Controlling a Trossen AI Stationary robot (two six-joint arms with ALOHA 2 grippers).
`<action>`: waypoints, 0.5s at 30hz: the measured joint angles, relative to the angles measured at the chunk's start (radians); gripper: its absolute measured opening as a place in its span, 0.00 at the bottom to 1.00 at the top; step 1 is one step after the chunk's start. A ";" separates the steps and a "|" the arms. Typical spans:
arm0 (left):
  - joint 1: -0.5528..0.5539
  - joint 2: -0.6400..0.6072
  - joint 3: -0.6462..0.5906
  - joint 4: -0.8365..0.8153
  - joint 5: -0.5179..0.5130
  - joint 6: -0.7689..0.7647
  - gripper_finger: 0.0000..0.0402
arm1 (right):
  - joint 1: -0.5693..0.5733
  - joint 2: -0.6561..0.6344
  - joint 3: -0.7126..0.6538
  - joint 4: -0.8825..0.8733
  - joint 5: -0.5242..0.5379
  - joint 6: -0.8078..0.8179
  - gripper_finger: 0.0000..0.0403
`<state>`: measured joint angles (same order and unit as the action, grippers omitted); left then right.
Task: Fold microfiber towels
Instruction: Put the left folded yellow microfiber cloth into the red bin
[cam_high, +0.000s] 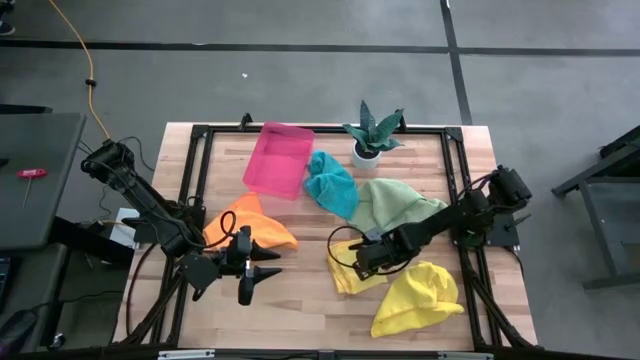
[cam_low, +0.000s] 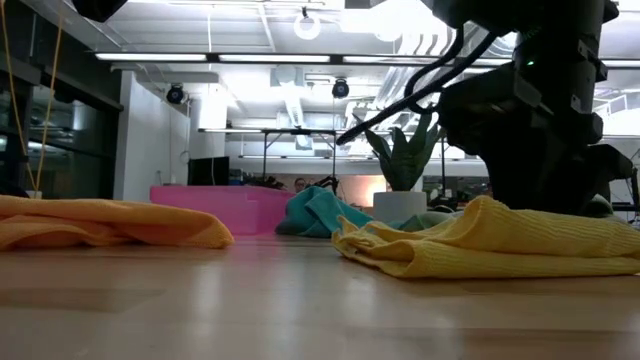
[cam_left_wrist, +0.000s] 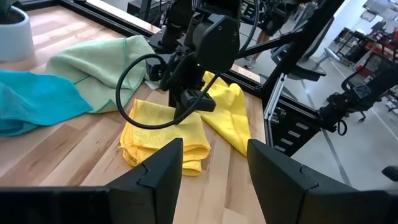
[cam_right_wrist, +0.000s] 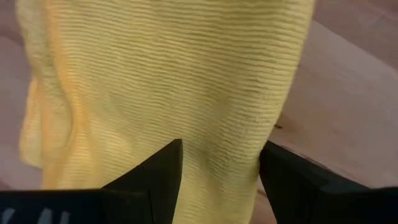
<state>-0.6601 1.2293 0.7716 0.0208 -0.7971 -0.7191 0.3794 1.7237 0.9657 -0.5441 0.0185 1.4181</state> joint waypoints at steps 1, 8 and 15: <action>0.000 0.000 0.000 0.000 0.000 0.010 0.42 | 0.000 0.000 0.000 -0.006 0.009 0.001 0.44; 0.000 0.000 0.000 0.000 0.000 0.055 0.42 | 0.000 0.002 0.000 -0.031 0.037 -0.003 0.20; 0.000 -0.005 0.000 0.001 0.000 0.081 0.42 | 0.000 0.003 0.001 -0.036 0.038 -0.035 0.03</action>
<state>-0.6598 1.2243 0.7715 0.0217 -0.7967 -0.6378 0.3794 1.7264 0.9664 -0.5805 0.0566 1.3836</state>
